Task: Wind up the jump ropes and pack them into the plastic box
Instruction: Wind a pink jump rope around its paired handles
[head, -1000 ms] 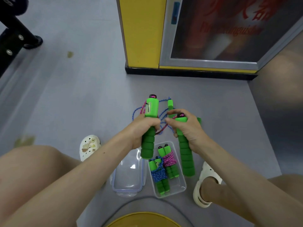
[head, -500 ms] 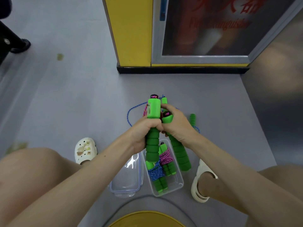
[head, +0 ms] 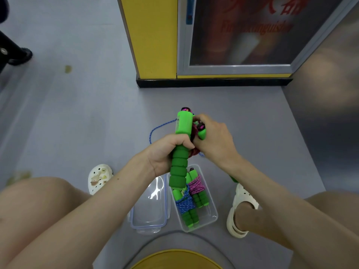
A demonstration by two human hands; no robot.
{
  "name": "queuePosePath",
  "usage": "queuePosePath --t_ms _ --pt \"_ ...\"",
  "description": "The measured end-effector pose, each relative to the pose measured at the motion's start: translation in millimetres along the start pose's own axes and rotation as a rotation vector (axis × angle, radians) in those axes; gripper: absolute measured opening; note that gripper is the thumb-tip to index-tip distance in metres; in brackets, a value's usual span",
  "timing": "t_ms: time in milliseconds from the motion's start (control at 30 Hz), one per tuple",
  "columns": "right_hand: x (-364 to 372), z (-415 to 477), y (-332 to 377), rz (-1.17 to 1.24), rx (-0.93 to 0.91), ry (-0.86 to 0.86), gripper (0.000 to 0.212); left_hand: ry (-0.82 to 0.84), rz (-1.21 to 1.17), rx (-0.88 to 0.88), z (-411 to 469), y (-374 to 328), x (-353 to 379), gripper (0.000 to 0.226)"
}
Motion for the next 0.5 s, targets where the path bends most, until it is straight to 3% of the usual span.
queuePosePath --t_ms 100,167,233,300,500 --pt "1 -1 2 -0.019 -0.003 -0.007 0.044 0.027 0.013 -0.016 -1 -1 0 0.033" --pt "-2 4 -8 -0.116 0.012 -0.019 0.043 0.081 0.002 -0.024 -4 -6 -2 0.051" --pt "-21 14 -33 -0.149 0.122 -0.099 0.042 0.224 0.006 -0.066 -15 -15 0 0.061" --pt "-34 17 -54 -0.035 0.220 -0.147 0.046 0.334 0.047 -0.097 -28 -23 -3 0.058" --pt "13 4 -40 0.041 0.221 0.153 0.043 0.040 0.141 -0.210 -30 -10 -27 0.052"
Point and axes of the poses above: each hand's wrist, its own z-axis towards the middle knuckle, its own x-axis out of the palm, y = z × x, the point moved 7 cm from there along z, towards the middle knuckle, and after that the axes turned 3 degrees about y, right-handed, at the moved point
